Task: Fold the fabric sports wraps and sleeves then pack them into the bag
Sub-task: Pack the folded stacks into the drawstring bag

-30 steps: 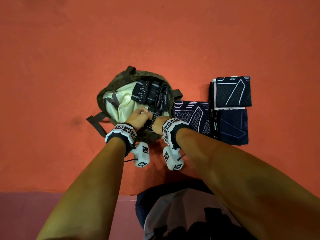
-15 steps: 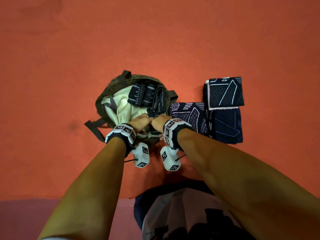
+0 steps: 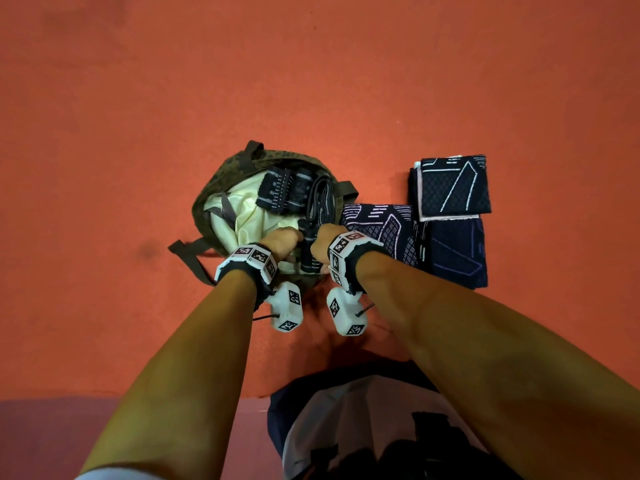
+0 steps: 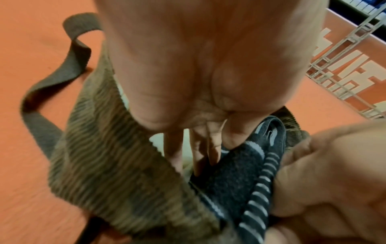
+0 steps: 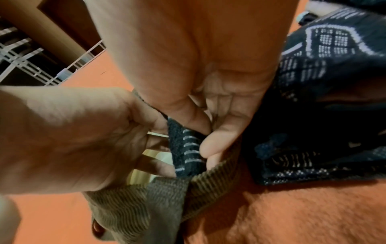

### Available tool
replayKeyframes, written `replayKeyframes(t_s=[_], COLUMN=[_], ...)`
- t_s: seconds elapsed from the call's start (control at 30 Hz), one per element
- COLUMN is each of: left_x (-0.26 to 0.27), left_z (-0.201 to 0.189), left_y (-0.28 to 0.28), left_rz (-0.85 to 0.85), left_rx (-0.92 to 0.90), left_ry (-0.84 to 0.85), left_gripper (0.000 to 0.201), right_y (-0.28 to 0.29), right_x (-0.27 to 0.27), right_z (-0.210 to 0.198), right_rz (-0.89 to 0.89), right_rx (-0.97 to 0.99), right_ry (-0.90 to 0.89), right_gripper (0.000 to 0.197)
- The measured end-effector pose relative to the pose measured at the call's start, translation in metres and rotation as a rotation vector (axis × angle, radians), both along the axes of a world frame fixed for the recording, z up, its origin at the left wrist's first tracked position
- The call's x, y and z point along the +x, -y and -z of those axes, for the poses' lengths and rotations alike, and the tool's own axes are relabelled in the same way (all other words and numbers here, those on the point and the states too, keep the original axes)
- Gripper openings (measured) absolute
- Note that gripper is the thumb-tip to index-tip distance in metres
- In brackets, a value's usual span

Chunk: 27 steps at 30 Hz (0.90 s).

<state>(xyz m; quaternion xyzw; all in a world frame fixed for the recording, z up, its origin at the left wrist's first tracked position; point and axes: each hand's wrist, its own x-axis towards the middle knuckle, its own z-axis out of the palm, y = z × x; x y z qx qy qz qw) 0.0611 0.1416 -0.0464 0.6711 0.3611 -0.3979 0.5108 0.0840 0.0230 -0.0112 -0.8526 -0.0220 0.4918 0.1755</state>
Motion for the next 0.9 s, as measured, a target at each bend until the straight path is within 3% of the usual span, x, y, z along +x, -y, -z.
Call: replayKeyframes(t_s=[0.03, 0.1, 0.2, 0.27, 0.4, 0.47, 0.67, 0.8, 0.9], left_x=[-0.001, -0.003, -0.003, -0.002, 0.006, 0.009, 0.008, 0.003, -0.001], left_z=[0.002, 0.005, 0.008, 0.005, -0.01, -0.017, -0.033, -0.032, -0.025], left_y=[0.0, -0.001, -0.004, -0.006, 0.001, 0.008, 0.036, 0.061, 0.075], left_rz=[0.023, 0.058, 0.053, 0.074, -0.017, -0.04, -0.025, 0.006, 0.08], left_rx=[-0.007, -0.02, 0.026, 0.091, 0.123, 0.121, 0.081, 0.039, 0.103], left_ry=[0.007, 0.014, 0.021, 0.042, 0.121, 0.159, 0.221, 0.209, 0.228], left_gripper=[0.029, 0.022, 0.031, 0.026, 0.021, 0.02, 0.018, 0.017, 0.014], right_y=[0.0, -0.002, -0.002, 0.0, 0.012, 0.019, 0.051, 0.081, 0.1], right_x=[0.001, 0.004, 0.006, 0.008, 0.012, 0.011, 0.012, 0.011, 0.007], right_z=[-0.002, -0.003, -0.003, -0.007, -0.016, -0.019, -0.024, -0.031, -0.024], right_rz=[0.001, 0.018, 0.084, 0.107, 0.16, 0.224, 0.493, 0.427, 0.398], right_rx=[-0.013, -0.043, -0.017, 0.003, 0.059, 0.109, 0.263, 0.117, -0.017], right_ry=[-0.004, 0.009, 0.003, 0.035, 0.088, 0.1, 0.166, 0.349, 0.379], right_gripper=[0.012, 0.025, 0.019, 0.018, 0.02, 0.013, 0.02, 0.022, 0.029])
